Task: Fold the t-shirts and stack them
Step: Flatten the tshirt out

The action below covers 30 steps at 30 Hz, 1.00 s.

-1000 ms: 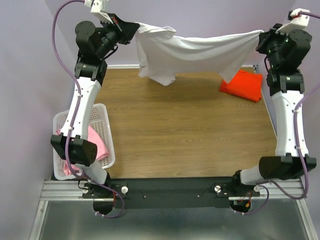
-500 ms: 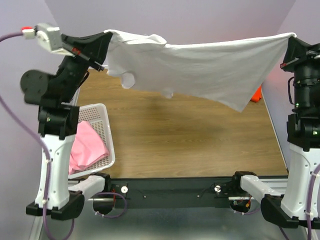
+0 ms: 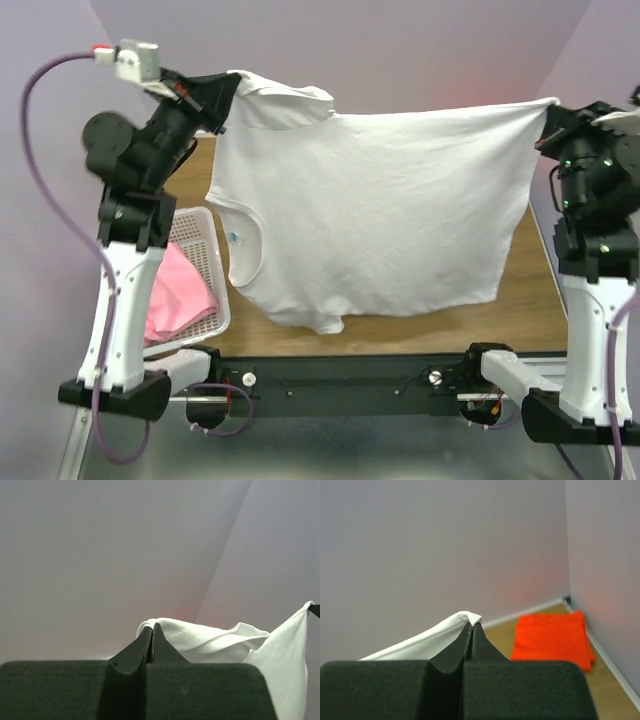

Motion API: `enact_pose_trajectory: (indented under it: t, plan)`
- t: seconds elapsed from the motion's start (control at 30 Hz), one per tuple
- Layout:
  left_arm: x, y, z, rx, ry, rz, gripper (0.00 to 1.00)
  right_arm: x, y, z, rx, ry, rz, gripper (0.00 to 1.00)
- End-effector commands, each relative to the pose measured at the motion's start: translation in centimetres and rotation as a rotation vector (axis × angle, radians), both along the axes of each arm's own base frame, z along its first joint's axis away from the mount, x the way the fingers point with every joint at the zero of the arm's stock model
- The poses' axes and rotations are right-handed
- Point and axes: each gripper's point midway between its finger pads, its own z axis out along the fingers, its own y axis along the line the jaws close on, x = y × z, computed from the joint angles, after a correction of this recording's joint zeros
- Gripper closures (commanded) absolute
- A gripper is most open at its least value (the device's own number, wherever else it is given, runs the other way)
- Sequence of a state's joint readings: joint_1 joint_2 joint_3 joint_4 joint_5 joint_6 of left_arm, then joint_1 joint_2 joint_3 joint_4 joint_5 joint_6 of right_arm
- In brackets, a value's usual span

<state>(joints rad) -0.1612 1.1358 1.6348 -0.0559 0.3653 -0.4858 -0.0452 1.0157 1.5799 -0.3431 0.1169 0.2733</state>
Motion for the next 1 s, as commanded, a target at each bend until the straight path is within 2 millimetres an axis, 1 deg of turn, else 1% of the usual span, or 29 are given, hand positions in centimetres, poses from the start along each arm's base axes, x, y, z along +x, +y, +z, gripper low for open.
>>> enact_pose_trajectory:
  t: [0.0,0.07,0.1,0.13,0.17,0.2,0.23,0.27,0.3,0.33,0.37,0.4,0.43,0.47,0.5,0.53,0.57,0.6,0.63,0.67,0.7,0.77,0.8,0.87,0.9,0.93,0.97]
  plan:
    - [8.4,-0.7,-8.3,0.011,0.258,0.040,1.00,5.1,-1.7,-10.9,0.088,0.271,-0.096,0.99]
    - [11.4,-1.3,-10.7,0.018,0.310,0.039,1.00,6.9,-2.1,-14.7,0.109,0.348,-0.123,1.00]
    - [14.5,-1.8,-13.9,0.033,0.376,0.036,1.00,8.7,-2.3,-18.0,0.114,0.409,-0.133,1.00]
    - [16.1,-2.3,-15.1,0.034,0.387,0.025,1.00,9.7,-2.3,-19.7,0.114,0.435,-0.134,0.99]
    - [17.5,-2.8,-15.2,0.039,0.384,0.007,1.00,10.6,-2.4,-21.3,0.113,0.455,-0.138,0.99]
    - [21.1,-3.5,-19.9,0.053,0.473,0.000,1.00,12.8,-2.5,-23.8,0.113,0.483,-0.141,1.00]
    - [22.9,-3.9,-21.9,0.050,0.524,-0.011,1.00,13.8,-2.7,-25.9,0.100,0.516,-0.142,1.00]
    - [24.4,-4.5,-20.4,0.041,0.494,-0.044,1.00,15.1,-2.7,-27.5,0.091,0.544,-0.140,1.00]
    - [27.8,-5.4,-26.2,0.053,0.590,-0.063,0.82,17.2,-2.7,-31.2,0.081,0.614,-0.134,1.00]
    - [29.2,-5.8,-27.6,0.054,0.610,-0.079,0.70,18.4,-2.3,-33.2,0.053,0.661,-0.095,0.99]
    - [31.7,-6.5,-29.4,0.053,0.616,-0.095,0.59,20.2,-2.0,-33.0,0.036,0.655,-0.066,0.80]
    - [32.7,-6.7,-30.1,0.051,0.618,-0.098,0.50,21.3,-1.7,-34.2,0.019,0.682,-0.040,0.68]
    - [33.5,-6.8,-28.3,0.043,0.579,-0.103,0.41,23.0,-0.8,-36.4,-0.002,0.721,0.026,0.40]
    - [34.0,-6.9,-30.9,0.046,0.632,-0.102,0.39,23.1,-0.5,-37.6,-0.002,0.746,0.047,0.40]
    - [34.2,-7.1,-30.4,0.043,0.621,-0.117,0.38,23.9,-0.2,-37.3,-0.008,0.736,0.066,0.29]
    - [34.0,-7.3,-30.2,0.040,0.620,-0.125,0.37,24.2,0.5,-37.5,-0.004,0.739,0.108,0.25]
    - [33.2,-7.2,-30.6,0.045,0.645,-0.120,0.37,24.3,0.6,-37.3,0.003,0.733,0.116,0.22]
    - [32.6,-7.0,-31.1,0.048,0.663,-0.113,0.37,24.1,0.7,-37.6,0.005,0.740,0.121,0.21]
    - [31.9,-7.0,-31.9,0.054,0.685,-0.109,0.37,23.8,1.3,-37.7,0.015,0.743,0.151,0.21]
    - [31.1,-6.7,-33.0,0.060,0.716,-0.106,0.37,23.5,1.8,-37.9,0.019,0.750,0.178,0.21]
    - [29.3,-6.4,-35.2,0.082,0.776,-0.100,0.37,23.0,2.1,-37.9,0.021,0.754,0.192,0.21]
    - [27.2,-6.0,-37.4,0.099,0.841,-0.088,0.37,21.5,3.1,-39.4,0.031,0.797,0.236,0.21]
    - [25.1,-5.6,-39.4,0.119,0.895,-0.082,0.37,20.4,3.5,-39.8,0.037,0.816,0.250,0.21]
    - [23.2,-5.1,-41.2,0.140,0.943,-0.064,0.37,18.9,4.5,-40.6,0.045,0.846,0.281,0.21]
    - [21.5,-4.8,-42.7,0.154,0.984,-0.057,0.37,18.2,5.0,-40.2,0.048,0.844,0.295,0.21]
    - [20.6,-4.5,-43.3,0.178,1.002,-0.052,0.37,17.0,5.8,-41.3,0.060,0.874,0.321,0.21]
    - [20.1,-4.1,-44.0,0.197,1.018,-0.027,0.37,16.5,6.2,-41.3,0.065,0.878,0.335,0.21]
